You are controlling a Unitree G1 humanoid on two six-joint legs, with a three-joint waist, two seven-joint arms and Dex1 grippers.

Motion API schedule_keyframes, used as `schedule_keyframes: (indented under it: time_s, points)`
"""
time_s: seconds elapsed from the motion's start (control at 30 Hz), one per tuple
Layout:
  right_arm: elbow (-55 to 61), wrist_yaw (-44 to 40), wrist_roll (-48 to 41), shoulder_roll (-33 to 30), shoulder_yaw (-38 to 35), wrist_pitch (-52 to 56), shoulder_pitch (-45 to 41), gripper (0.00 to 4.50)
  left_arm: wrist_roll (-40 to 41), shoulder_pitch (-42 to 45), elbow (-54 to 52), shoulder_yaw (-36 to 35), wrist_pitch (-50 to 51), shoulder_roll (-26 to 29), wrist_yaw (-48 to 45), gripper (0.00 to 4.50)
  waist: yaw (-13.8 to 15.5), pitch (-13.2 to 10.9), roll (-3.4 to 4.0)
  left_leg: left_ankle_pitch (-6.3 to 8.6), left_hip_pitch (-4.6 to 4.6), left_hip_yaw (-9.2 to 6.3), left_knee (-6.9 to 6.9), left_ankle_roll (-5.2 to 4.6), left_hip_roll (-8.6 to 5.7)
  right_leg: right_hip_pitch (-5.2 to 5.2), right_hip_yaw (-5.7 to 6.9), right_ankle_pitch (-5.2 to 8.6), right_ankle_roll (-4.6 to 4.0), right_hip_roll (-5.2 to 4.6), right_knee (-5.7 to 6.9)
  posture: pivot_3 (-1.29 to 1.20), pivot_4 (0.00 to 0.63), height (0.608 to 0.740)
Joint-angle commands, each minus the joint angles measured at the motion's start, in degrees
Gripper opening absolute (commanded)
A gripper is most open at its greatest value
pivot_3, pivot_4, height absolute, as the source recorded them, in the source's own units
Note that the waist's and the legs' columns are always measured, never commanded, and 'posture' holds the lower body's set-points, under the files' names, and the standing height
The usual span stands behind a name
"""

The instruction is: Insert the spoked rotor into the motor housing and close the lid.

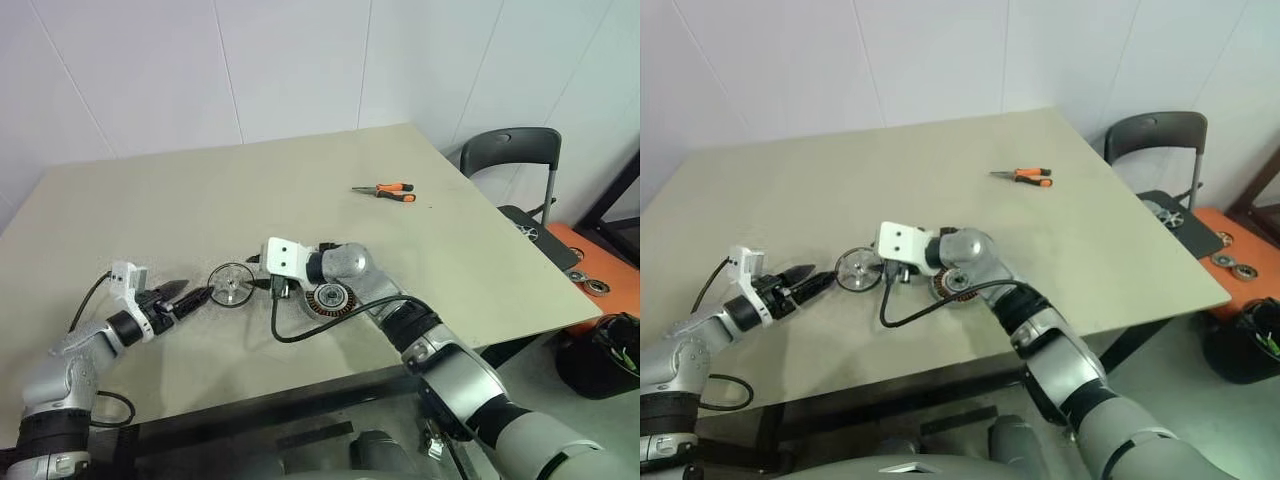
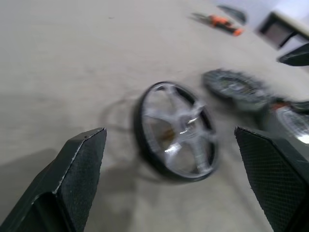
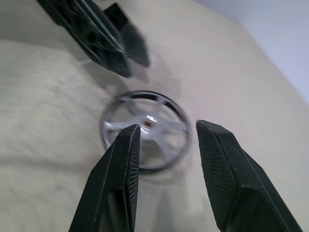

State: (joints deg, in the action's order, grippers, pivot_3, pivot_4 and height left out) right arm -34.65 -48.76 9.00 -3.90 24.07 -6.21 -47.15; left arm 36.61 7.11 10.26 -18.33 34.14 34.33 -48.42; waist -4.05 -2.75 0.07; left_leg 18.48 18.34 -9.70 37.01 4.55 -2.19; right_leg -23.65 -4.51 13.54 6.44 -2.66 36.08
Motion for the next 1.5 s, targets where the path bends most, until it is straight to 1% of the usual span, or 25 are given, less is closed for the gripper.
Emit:
schedule_keyframes:
  time_s: [0.03, 0.13, 0.3, 0.47, 0.57, 0.67, 0.8, 0.9, 1.13, 1.27, 1.5]
  points:
    - [5.93, 0.82, -1.86, -1.63, -2.82, 3.2, 1.46, 1.91, 2.21, 1.41, -0.44, 0.36, 3.44, -1.23, -0.58, 4.5, 0.02, 0.0, 0.0, 0.0, 0.0, 0.0, 0.0, 0.0, 0.0, 0.0, 0.0, 0.0, 0.0, 0.0, 0.0, 0.0, 0.0, 0.74]
    - [9.21, 1.0, -2.19, -2.91, -3.53, 5.92, 3.45, 1.91, 1.98, 2.34, 0.74, 0.83, 4.5, -2.62, -0.03, 4.5, 0.06, 0.0, -0.01, 0.0, 0.0, 0.0, 0.0, 0.0, 0.0, 0.0, 0.0, 0.0, 0.0, 0.0, 0.0, 0.0, 0.0, 0.74]
    - [13.18, 1.76, -2.75, -4.85, -4.7, 9.27, 5.91, 1.91, -1.45, 3.8, 9.82, -0.15, 0.47, -3.98, 2.19, 4.5, 0.04, 0.01, -0.01, -0.01, -0.02, 0.02, 0.01, 0.01, 0.0, 0.0, -0.01, 0.0, -0.01, 0.01, 0.02, 0.0, 0.0, 0.74]
    - [15.03, 2.69, -2.9, -5.49, -4.95, 10.88, 6.7, 1.91, -1.08, 3.34, 11.2, -0.46, -0.61, -4.54, 2.52, 4.5, 0.02, 0.02, 0.0, -0.04, -0.12, 0.02, 0.01, 0.05, 0.02, 0.09, -0.01, -0.04, -0.06, 0.03, 0.04, 0.0, 0.0, 0.74]
    - [15.25, 2.81, -2.97, -5.68, -4.96, 11.25, 6.84, 1.91, -0.29, 4.09, 11.09, -0.59, 0.3, -6.11, 4.06, 4.5, 0.05, 0.02, 0.0, -0.05, -0.25, 0.02, 0.02, 0.06, 0.02, 0.23, -0.01, -0.04, -0.06, 0.04, 0.05, 0.0, 0.0, 0.74]
    - [15.3, 2.96, -3.05, -5.72, -4.91, 11.6, 6.9, 1.91, 1.2, 4.52, 9.91, -0.84, 2.6, -8.72, 5.82, 4.5, 0.26, 0.02, 0.01, -0.05, -0.38, 0.02, 0.04, 0.06, 0.02, 0.4, -0.01, -0.04, -0.05, 0.03, 0.04, 0.0, 0.0, 0.74]
    - [15.35, 3.12, -3.11, -5.8, -4.87, 11.94, 6.9, 1.91, 6.86, 2.85, 5.13, -3.45, 12.23, -10.68, 9.35, 4.5, 0.36, 0.03, 0.0, -0.05, -0.42, 0.01, 0.07, 0.06, 0.01, 0.49, 0.0, -0.03, -0.03, 0.01, 0.03, 0.0, 0.0, 0.74]
    - [15.49, 3.54, -3.29, -5.9, -5.07, 12.62, 6.92, 1.91, 10.65, -0.33, 1.31, -5.86, 18.26, -10.52, 11.08, 4.5, 0.06, 0.03, 0.0, -0.04, -0.39, 0.02, 0.03, 0.05, 0.01, 0.46, -0.02, -0.03, -0.02, -0.01, -0.04, 0.0, 0.0, 0.74]
    - [14.57, 4.14, -3.6, -5.23, -5.01, 13.12, 6.27, 1.91, 19.22, -4.84, -5.7, -11.65, 26.51, -10.48, 16.01, 4.5, 0.04, 0.03, -0.01, -0.02, -0.19, 0.05, -0.04, 0.04, 0.01, 0.23, -0.05, 0.01, 0.01, -0.03, -0.11, 0.0, 0.0, 0.74]
    - [13.99, 4.11, -3.78, -4.93, -4.93, 12.76, 6.13, 1.91, 20.5, -5.26, -6.84, -12.83, 26.8, -11.25, 19.07, 4.5, 0.14, 0.03, -0.01, -0.02, -0.17, 0.04, -0.03, 0.04, 0.01, 0.23, -0.04, 0.01, 0.01, -0.03, -0.11, 0.0, 0.0, 0.74]
    - [14.36, 3.97, -4.05, -4.87, -5.0, 12.61, 6.59, 1.91, 20.49, -2.29, -6.18, -12.14, 23.99, -15.68, 24.35, 4.5, 1.06, 0.03, 0.01, -0.06, -0.23, 0.02, 0.02, 0.1, 0.0, 0.33, 0.01, 0.01, 0.01, -0.02, -0.09, 0.0, 0.0, 0.74]
